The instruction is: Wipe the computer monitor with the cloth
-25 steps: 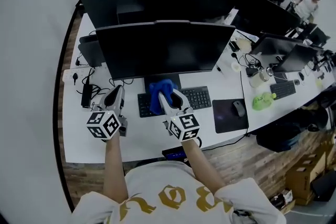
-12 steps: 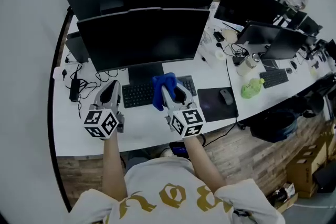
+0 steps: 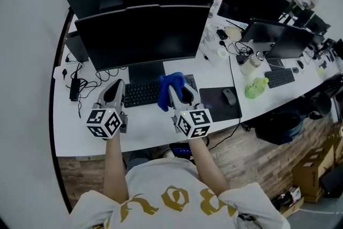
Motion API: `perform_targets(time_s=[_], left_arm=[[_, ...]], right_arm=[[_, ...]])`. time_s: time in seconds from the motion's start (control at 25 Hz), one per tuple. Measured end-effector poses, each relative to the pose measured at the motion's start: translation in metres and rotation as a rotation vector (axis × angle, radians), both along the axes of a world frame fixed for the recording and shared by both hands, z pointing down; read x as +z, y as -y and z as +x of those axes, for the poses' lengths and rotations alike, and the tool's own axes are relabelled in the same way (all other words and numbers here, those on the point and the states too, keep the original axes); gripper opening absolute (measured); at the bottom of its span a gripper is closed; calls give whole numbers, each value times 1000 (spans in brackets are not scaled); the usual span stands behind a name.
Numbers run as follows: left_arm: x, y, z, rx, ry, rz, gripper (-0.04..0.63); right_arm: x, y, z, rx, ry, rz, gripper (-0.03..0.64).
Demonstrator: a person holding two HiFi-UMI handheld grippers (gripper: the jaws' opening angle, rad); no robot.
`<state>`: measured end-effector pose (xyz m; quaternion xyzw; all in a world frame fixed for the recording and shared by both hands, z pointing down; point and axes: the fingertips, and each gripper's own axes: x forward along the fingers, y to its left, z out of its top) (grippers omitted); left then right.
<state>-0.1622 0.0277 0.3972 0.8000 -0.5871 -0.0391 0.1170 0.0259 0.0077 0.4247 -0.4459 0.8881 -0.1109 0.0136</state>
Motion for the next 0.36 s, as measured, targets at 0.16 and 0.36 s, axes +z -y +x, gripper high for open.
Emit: perform_targets(time_s=[0.16, 0.36], left_arm=[[1, 2, -1, -6, 3, 0, 0], [1, 5, 2, -6, 2, -4, 0]], right_arm=[[0, 2, -2, -11, 4, 1, 120], [-1, 3, -4, -27, -17, 13, 120]])
